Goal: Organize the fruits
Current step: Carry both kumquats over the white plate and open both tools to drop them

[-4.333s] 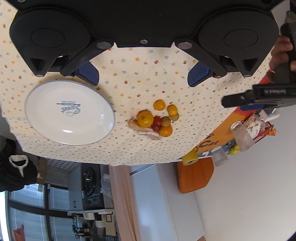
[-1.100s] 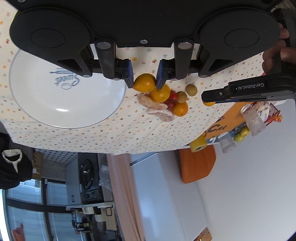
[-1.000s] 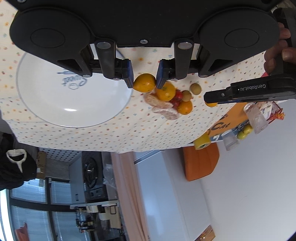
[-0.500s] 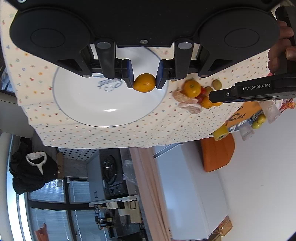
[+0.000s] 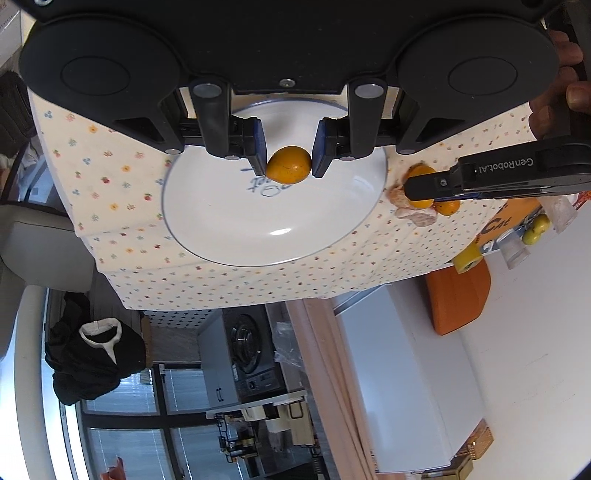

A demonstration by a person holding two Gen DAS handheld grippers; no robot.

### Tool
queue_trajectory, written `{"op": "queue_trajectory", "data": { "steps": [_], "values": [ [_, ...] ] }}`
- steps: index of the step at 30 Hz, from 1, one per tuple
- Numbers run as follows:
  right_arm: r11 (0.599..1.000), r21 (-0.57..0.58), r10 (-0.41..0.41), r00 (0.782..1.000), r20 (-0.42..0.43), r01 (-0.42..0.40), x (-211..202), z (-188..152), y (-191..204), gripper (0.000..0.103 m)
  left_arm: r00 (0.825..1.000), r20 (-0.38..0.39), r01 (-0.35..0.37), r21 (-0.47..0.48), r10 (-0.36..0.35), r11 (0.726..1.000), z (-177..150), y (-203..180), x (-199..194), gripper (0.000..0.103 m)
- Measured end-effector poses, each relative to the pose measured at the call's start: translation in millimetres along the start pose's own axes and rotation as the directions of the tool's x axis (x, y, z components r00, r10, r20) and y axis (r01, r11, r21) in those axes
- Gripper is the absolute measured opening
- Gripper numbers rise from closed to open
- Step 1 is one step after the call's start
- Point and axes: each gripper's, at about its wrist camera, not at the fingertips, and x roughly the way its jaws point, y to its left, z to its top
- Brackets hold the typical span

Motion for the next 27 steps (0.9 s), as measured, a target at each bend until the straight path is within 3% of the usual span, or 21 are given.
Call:
{"op": "queue_trajectory", "data": {
  "steps": [14, 27],
  "values": [
    [1.000, 0.019, 0.001, 1.000, -0.026, 0.000, 11.6, -4.9, -17.0, 0.025, 0.996, -0.069, 0.050, 0.036, -0.047, 0.998, -3.6, -23.3, 31.7, 0.022],
    [1.000, 0.001, -0.004, 0.999, -0.047, 0.004, 21.2, -6.0, -13.8, 0.026, 0.993, -0.105, 0.051, 0.035, -0.047, 0.998, -9.6, -23.8, 39.0, 0.022]
  ]
}}
